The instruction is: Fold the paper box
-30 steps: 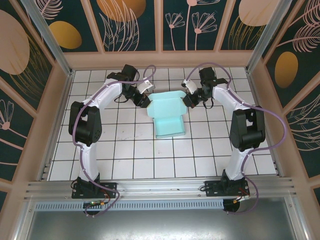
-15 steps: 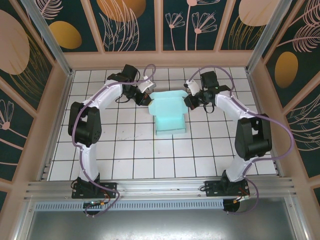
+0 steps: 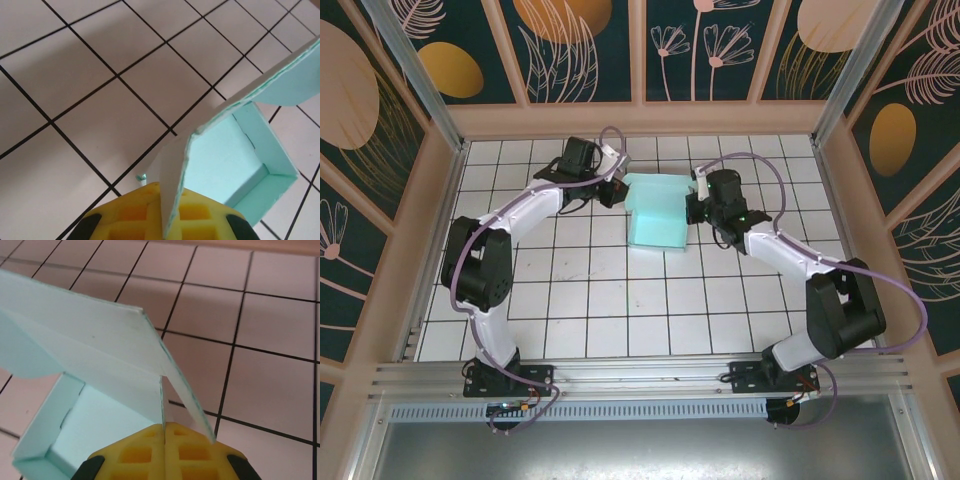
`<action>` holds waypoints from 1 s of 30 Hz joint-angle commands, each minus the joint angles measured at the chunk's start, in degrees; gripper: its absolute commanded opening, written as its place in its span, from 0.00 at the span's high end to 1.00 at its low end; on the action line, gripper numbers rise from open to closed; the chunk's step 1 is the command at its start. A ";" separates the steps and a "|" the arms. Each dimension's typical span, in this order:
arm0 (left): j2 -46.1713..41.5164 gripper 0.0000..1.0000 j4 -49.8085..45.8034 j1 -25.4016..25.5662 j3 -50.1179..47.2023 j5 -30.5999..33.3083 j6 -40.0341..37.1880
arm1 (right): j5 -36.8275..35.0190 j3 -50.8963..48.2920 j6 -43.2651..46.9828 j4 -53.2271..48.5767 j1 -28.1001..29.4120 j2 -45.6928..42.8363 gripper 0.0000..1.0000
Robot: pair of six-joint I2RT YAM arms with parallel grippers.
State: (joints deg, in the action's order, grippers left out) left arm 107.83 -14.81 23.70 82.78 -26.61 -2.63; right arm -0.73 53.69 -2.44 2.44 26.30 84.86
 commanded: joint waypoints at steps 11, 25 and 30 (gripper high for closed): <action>-4.53 1.00 22.79 3.46 -8.86 5.55 13.65 | -19.41 -8.33 -15.19 21.37 6.67 -0.70 1.00; -7.60 1.00 45.00 7.15 -22.21 15.98 16.40 | -25.00 -13.57 -14.26 36.74 9.68 5.28 1.00; -6.16 1.00 48.91 7.40 -24.81 17.44 17.98 | -25.79 -13.71 -15.38 37.70 9.90 7.63 1.00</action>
State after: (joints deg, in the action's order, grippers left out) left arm 102.02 25.63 30.39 59.13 -9.45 13.21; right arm -25.50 40.69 -16.47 36.01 35.33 91.11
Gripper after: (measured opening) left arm 0.045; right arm 0.052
